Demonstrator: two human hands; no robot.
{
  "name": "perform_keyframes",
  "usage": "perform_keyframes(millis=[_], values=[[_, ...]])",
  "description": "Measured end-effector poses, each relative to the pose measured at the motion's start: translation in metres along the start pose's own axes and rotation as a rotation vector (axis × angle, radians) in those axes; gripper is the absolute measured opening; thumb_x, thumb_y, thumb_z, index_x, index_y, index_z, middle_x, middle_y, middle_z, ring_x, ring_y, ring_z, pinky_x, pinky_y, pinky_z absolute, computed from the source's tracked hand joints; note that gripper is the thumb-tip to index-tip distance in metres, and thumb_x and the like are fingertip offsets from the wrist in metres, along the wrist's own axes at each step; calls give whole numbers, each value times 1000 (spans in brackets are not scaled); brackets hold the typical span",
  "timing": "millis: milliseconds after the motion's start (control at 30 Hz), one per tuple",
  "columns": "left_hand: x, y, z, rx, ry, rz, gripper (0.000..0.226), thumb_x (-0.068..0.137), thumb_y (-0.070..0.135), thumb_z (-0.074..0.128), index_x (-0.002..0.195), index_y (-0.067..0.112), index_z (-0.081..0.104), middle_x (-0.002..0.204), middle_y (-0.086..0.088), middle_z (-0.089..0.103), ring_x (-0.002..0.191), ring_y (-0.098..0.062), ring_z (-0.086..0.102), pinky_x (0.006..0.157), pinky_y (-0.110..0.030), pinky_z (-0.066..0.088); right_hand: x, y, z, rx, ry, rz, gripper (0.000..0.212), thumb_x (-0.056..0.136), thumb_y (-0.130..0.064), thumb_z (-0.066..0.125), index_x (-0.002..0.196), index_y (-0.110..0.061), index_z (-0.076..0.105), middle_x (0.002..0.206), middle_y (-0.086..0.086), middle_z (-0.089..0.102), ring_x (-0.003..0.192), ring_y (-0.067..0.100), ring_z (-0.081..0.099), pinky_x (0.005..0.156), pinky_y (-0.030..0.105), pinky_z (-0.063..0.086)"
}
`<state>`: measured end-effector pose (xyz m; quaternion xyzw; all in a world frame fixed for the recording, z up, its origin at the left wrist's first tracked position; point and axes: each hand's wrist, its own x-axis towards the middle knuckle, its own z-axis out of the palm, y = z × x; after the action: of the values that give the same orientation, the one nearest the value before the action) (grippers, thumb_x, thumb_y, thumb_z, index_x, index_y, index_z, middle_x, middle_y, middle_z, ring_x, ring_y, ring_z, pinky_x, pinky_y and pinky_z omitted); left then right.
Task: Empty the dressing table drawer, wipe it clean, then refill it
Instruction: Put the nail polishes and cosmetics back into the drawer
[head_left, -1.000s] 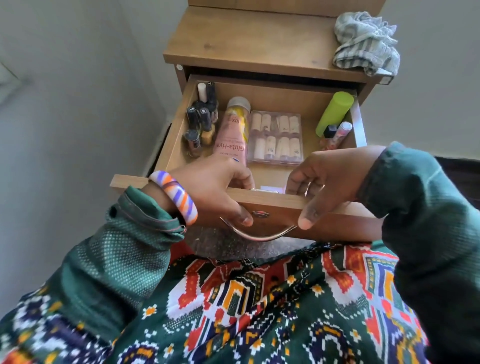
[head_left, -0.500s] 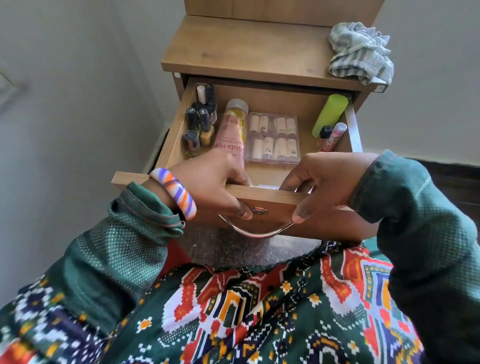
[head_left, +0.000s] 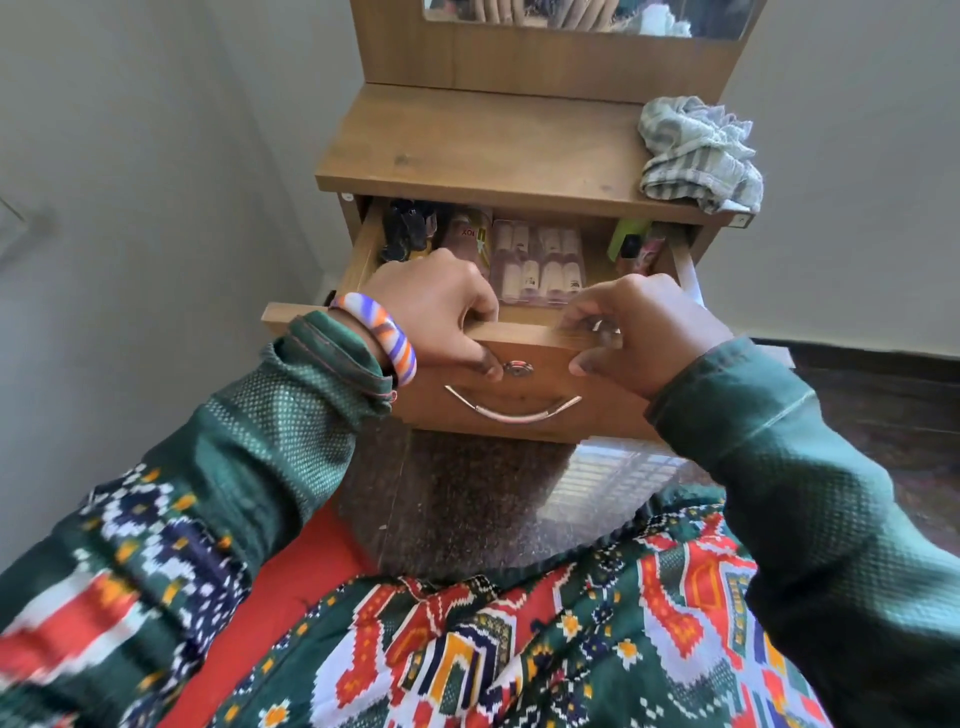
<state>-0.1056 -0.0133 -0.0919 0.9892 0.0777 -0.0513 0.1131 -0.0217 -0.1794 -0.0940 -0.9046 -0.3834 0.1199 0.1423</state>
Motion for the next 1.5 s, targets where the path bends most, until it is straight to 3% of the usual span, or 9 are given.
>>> perform_keyframes(millis=[67, 133, 267, 367, 700, 900, 1100, 1233, 1500], values=[[9, -5, -1, 17, 53, -15, 36, 68, 48, 74, 91, 20, 70, 74, 8, 58, 82, -19, 56, 65, -27, 37, 4, 1, 1, -26, 89, -11, 22, 74, -19, 73, 81, -36, 61, 109, 2, 64, 99, 24, 58, 86, 32, 45], [19, -13, 0, 63, 151, 8, 46, 64, 51, 74, 101, 24, 66, 98, 3, 66, 98, -23, 58, 74, -29, 41, 9, 4, 1, -76, 183, -16, 38, 77, -17, 71, 111, -31, 61, 122, 1, 57, 114, 23, 49, 93, 31, 39], [38, -26, 2, 213, 391, -22, 96, 53, 59, 77, 135, 19, 45, 141, -9, 43, 130, -31, 37, 102, -42, 32, 21, 6, 1, -115, 336, -14, 67, 76, -9, 70, 137, -22, 43, 142, 9, 36, 129, 30, 33, 104, 37, 34], [51, -32, 1, 273, 455, -119, 113, 54, 62, 75, 144, 14, 29, 152, -12, 27, 138, -33, 25, 108, -44, 23, 38, 8, 2, -144, 370, -4, 74, 77, 0, 66, 141, -19, 35, 152, 12, 21, 139, 30, 21, 111, 38, 28], [105, -54, 17, 210, 502, -142, 88, 77, 52, 65, 142, 4, 32, 152, -13, 32, 143, -25, 27, 114, -37, 23, 113, 23, 15, -262, 415, -62, 54, 91, 1, 38, 143, -8, 29, 154, 10, 26, 144, 23, 20, 117, 31, 10], [114, -67, 35, 287, 788, -69, 77, 60, 49, 78, 118, 0, 61, 122, -16, 65, 113, -31, 63, 95, -41, 48, 137, 28, 45, -286, 875, -86, 38, 68, 0, 68, 106, -6, 69, 110, 12, 71, 102, 28, 68, 90, 35, 50], [114, -67, 35, 298, 815, -67, 76, 56, 51, 79, 113, 2, 64, 116, -13, 69, 107, -29, 67, 90, -39, 51, 138, 25, 46, -253, 873, -63, 36, 72, -1, 66, 108, -8, 69, 112, 10, 70, 105, 27, 67, 92, 34, 49], [113, -67, 33, 283, 806, -69, 76, 57, 51, 77, 113, 1, 64, 116, -15, 69, 107, -31, 66, 91, -40, 50, 136, 22, 44, -189, 818, -27, 39, 85, -2, 51, 122, -8, 60, 129, 11, 60, 122, 28, 55, 104, 33, 34], [110, -62, 33, 259, 754, -93, 76, 58, 48, 78, 115, 2, 62, 118, -15, 68, 108, -31, 65, 93, -42, 49, 133, 22, 47, -257, 868, -11, 38, 82, -3, 55, 118, -8, 62, 124, 11, 64, 116, 29, 60, 101, 36, 41]])
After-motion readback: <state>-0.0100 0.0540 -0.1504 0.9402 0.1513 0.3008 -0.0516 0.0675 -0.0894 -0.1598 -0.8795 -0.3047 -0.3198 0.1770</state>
